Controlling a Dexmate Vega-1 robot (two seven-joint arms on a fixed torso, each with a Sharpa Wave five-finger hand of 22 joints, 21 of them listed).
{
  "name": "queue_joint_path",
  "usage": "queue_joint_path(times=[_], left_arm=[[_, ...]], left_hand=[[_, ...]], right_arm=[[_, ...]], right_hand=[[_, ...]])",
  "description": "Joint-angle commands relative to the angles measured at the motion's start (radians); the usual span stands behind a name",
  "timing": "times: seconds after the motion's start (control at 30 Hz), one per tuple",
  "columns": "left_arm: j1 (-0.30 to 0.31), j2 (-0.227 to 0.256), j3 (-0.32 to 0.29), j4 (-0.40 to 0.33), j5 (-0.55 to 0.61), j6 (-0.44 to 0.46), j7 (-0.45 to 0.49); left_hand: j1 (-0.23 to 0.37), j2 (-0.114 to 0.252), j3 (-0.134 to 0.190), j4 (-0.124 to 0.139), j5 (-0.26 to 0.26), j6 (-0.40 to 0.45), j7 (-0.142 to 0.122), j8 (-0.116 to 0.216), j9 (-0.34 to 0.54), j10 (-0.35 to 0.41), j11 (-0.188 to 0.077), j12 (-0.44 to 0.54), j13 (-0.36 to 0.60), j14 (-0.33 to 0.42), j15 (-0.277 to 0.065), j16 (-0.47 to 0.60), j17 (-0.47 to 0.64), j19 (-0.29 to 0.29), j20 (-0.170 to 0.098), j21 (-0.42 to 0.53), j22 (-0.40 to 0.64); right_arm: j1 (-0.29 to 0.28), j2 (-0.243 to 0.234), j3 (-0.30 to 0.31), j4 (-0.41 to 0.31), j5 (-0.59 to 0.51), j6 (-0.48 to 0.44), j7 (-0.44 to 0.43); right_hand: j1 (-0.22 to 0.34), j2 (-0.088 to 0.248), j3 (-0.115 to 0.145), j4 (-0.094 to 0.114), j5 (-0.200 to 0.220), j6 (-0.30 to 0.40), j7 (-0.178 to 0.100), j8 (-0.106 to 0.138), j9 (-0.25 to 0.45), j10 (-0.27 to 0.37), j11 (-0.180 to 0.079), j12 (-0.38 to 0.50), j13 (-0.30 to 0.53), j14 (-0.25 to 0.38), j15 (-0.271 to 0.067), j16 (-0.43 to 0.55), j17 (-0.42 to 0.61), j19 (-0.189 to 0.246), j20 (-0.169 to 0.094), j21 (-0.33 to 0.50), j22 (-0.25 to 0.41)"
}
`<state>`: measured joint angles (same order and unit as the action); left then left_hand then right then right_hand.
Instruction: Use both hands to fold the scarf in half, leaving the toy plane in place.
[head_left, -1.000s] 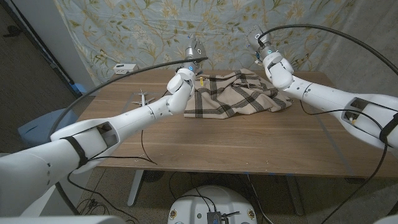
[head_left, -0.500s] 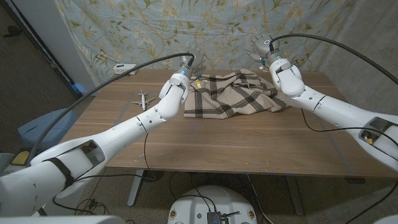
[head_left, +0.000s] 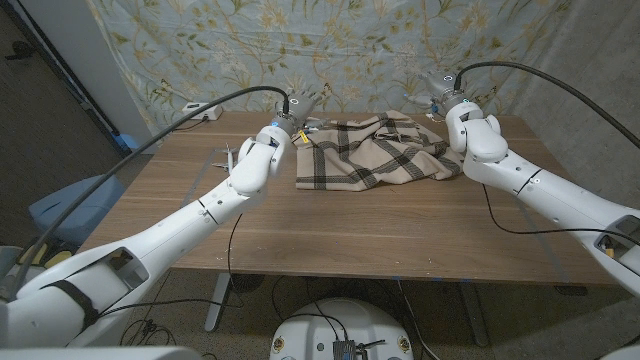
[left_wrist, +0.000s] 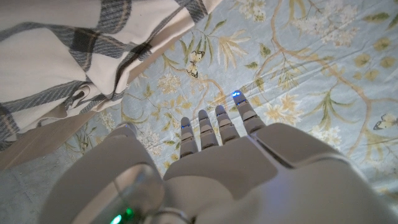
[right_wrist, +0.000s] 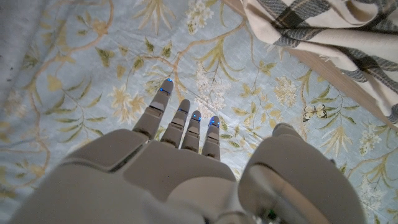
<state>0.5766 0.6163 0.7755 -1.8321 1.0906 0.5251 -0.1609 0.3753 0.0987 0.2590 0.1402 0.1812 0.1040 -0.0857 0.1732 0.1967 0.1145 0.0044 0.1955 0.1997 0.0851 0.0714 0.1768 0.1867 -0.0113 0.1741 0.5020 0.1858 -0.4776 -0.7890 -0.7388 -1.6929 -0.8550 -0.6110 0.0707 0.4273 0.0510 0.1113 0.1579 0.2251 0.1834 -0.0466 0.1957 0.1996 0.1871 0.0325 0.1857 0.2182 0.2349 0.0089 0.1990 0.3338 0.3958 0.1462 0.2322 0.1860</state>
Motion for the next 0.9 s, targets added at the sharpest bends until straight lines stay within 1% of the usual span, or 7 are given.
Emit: queue_joint_path(times=[0.03, 0.17, 0.23, 0.5, 0.63, 0.8, 0.9], left_arm=[[0.077, 0.052, -0.079, -0.035, -0.237, -0.038, 0.008], [0.076, 0.065, -0.069, -0.035, -0.278, -0.031, -0.010], [0.074, 0.070, -0.062, -0.032, -0.293, -0.026, -0.018], [0.066, 0.093, -0.040, -0.021, -0.357, -0.014, -0.047], [0.067, 0.107, -0.032, -0.021, -0.380, -0.008, -0.051], [0.068, 0.124, -0.019, -0.020, -0.397, 0.000, -0.054], [0.065, 0.134, -0.012, -0.019, -0.403, 0.004, -0.061]], left_hand=[[-0.034, 0.017, -0.007, 0.009, 0.011, -0.030, 0.005, 0.000, -0.010, -0.047, -0.001, -0.012, -0.003, -0.057, -0.008, -0.005, -0.001, -0.036, -0.014, -0.023, 0.000], [-0.064, 0.030, -0.012, 0.017, 0.016, -0.063, 0.006, -0.002, -0.015, -0.090, -0.010, -0.017, -0.007, -0.099, -0.014, -0.005, -0.003, -0.053, -0.027, -0.039, -0.001], [-0.084, 0.034, -0.017, 0.021, 0.019, -0.086, 0.010, -0.003, -0.017, -0.121, -0.011, -0.018, -0.009, -0.127, -0.016, -0.005, -0.004, -0.077, -0.034, -0.054, -0.002], [-0.110, 0.034, -0.026, 0.024, 0.023, -0.121, 0.004, -0.005, -0.018, -0.160, -0.011, -0.019, -0.011, -0.156, -0.010, -0.004, -0.005, -0.081, -0.033, -0.064, -0.002], [-0.116, 0.033, -0.029, 0.024, 0.023, -0.126, 0.001, -0.004, -0.019, -0.166, -0.011, -0.018, -0.012, -0.163, -0.007, -0.004, -0.005, -0.082, -0.030, -0.066, -0.002], [-0.122, 0.031, -0.032, 0.024, 0.024, -0.128, 0.001, -0.002, -0.019, -0.169, -0.008, -0.016, -0.012, -0.165, -0.006, -0.003, -0.005, -0.081, -0.026, -0.067, -0.002], [-0.125, 0.030, -0.033, 0.024, 0.024, -0.129, 0.001, -0.001, -0.019, -0.171, -0.007, -0.015, -0.012, -0.167, -0.005, -0.002, -0.005, -0.082, -0.023, -0.069, -0.002]], right_arm=[[-0.105, 0.005, 0.104, -0.048, 0.245, -0.080, -0.010], [-0.105, -0.001, 0.093, -0.045, 0.281, -0.105, -0.008], [-0.101, -0.003, 0.083, -0.041, 0.292, -0.118, -0.007], [-0.057, -0.019, 0.015, -0.003, 0.321, -0.152, 0.048], [-0.033, -0.021, -0.019, 0.022, 0.329, -0.174, 0.079], [-0.003, -0.029, -0.068, 0.055, 0.318, -0.197, 0.109], [0.012, -0.035, -0.096, 0.074, 0.303, -0.209, 0.122]], right_hand=[[-0.016, -0.004, -0.014, -0.002, -0.003, -0.005, 0.006, -0.004, -0.001, -0.008, 0.010, 0.002, 0.002, -0.012, 0.015, -0.003, -0.001, -0.015, -0.001, -0.010, 0.000], [-0.026, -0.015, -0.023, -0.006, -0.003, -0.007, 0.025, -0.003, -0.002, -0.009, 0.016, 0.004, 0.001, -0.023, 0.029, -0.005, -0.005, -0.024, -0.001, -0.015, 0.000], [-0.030, -0.021, -0.028, -0.008, -0.003, -0.009, 0.029, -0.004, -0.002, -0.015, 0.020, 0.003, 0.000, -0.028, 0.034, -0.006, -0.007, -0.031, 0.000, -0.018, 0.000], [-0.042, -0.040, -0.043, -0.013, -0.001, -0.025, 0.030, -0.008, -0.003, -0.029, 0.033, 0.002, -0.001, -0.042, 0.042, -0.007, -0.013, -0.048, 0.004, -0.025, 0.000], [-0.046, -0.047, -0.049, -0.016, 0.001, -0.034, 0.032, -0.009, -0.003, -0.041, 0.057, 0.001, -0.002, -0.045, 0.046, -0.006, -0.017, -0.049, 0.005, -0.025, 0.000], [-0.035, -0.043, -0.046, -0.027, 0.007, -0.060, 0.029, -0.014, -0.003, -0.055, 0.042, -0.001, -0.004, -0.046, 0.048, -0.004, -0.024, -0.049, 0.006, -0.024, 0.000], [-0.020, -0.036, -0.039, -0.036, 0.011, -0.069, 0.029, -0.014, -0.004, -0.057, 0.043, 0.001, -0.004, -0.047, 0.047, -0.003, -0.027, -0.048, 0.007, -0.024, 0.000]])
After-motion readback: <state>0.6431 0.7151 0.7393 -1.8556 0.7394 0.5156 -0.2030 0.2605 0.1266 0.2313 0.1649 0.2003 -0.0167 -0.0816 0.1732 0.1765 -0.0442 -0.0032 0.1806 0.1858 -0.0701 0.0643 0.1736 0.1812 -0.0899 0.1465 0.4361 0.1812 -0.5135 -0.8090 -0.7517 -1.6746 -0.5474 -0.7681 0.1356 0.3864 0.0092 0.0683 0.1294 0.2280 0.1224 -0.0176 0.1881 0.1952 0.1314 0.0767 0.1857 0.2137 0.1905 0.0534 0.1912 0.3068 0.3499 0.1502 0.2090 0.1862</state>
